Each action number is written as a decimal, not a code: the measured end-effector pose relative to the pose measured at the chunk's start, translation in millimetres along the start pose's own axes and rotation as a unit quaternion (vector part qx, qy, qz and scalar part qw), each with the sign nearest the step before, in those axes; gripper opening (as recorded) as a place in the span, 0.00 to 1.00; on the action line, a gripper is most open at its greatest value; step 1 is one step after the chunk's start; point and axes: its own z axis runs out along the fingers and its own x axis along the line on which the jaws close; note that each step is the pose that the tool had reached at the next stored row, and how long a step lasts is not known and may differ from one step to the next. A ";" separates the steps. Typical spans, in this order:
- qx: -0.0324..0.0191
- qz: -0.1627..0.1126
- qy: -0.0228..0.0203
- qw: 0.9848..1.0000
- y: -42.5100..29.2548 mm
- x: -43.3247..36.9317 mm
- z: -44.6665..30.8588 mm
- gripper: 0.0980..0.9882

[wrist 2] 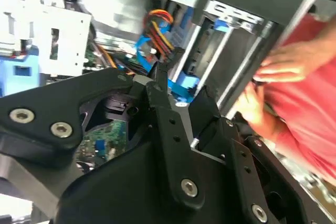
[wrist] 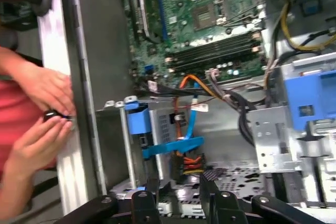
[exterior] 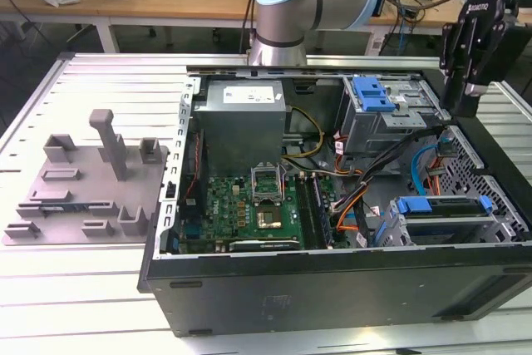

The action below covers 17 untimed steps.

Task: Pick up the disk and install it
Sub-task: 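Insert the first disk wire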

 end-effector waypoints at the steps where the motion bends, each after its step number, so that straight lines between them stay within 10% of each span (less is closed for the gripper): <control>1: 0.003 0.001 0.019 1.000 0.7 -4.6 -2.3 0.39; 2: 0.007 0.003 0.043 0.999 2.0 -12.5 -5.6 0.39; 3: 0.008 0.004 0.051 0.999 2.4 -16.0 -6.4 0.39; 17: 0.008 0.004 0.053 0.999 1.2 -24.2 26.0 0.39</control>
